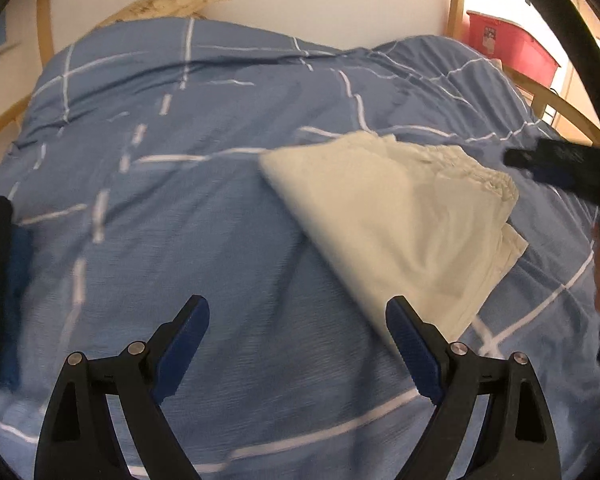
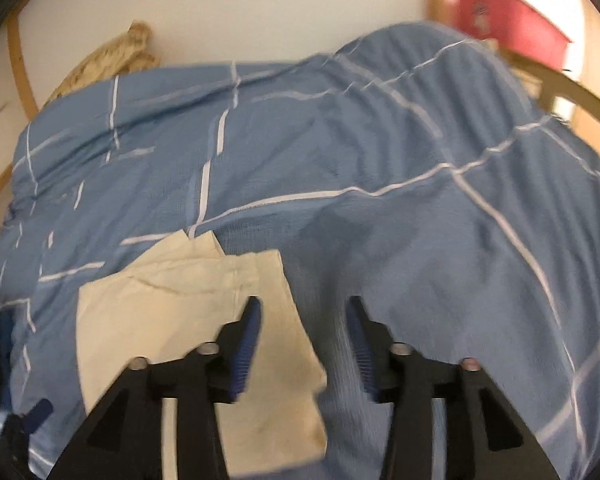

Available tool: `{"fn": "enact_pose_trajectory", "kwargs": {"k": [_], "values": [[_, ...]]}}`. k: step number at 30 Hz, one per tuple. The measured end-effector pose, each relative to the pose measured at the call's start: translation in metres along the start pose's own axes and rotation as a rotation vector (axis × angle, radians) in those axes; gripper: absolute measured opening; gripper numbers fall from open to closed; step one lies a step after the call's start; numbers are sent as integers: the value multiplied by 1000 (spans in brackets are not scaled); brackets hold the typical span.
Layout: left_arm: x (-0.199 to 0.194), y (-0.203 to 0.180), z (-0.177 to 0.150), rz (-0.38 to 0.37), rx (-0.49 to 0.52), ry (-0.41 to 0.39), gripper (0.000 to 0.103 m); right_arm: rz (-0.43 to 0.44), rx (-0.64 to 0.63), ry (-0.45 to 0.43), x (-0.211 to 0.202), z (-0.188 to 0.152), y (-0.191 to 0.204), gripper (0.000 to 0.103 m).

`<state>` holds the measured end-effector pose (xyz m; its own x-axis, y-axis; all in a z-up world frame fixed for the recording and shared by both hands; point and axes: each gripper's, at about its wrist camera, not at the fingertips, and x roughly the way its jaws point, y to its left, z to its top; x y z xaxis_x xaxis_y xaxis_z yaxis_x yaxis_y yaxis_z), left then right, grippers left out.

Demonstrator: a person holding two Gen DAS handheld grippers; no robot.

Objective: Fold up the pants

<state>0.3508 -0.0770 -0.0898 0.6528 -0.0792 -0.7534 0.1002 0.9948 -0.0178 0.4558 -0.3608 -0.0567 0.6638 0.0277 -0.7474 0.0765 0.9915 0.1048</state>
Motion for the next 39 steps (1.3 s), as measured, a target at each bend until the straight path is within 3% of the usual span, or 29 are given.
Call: {"fn": "enact_pose_trajectory", "kwargs": {"k": [3, 4, 6, 9, 13, 19, 28, 34, 36, 39], "values": [[-14, 21, 5, 13, 3, -8, 90, 35, 118, -62, -32, -30, -2, 66], [-19, 28, 6, 17, 0, -12, 90, 43, 153, -76, -38, -38, -4, 76], [-25, 37, 8, 31, -5, -22, 90, 95, 282, -109, -50, -63, -7, 86], [-32, 38, 7, 29, 24, -25, 90, 172, 445, -129, -53, -88, -14, 86], [-29, 28, 5, 9, 59, -18, 90, 246, 539, -90, -38, -100, -17, 88], [-6, 27, 17, -50, -25, 19, 90, 285, 653, -13, -9, -110, -29, 88], [27, 29, 41, -24, -60, 60, 90, 365, 680, 7, 16, -103, -22, 88], [33, 38, 54, -2, -63, 42, 90, 352, 690, 21, 28, -99, -22, 88], [37, 42, 58, -15, -70, 44, 90, 349, 689, 19, 32, -94, -19, 88], [48, 52, 70, -97, -146, 50, 90, 342, 672, 6, 36, -88, -12, 88]]}}
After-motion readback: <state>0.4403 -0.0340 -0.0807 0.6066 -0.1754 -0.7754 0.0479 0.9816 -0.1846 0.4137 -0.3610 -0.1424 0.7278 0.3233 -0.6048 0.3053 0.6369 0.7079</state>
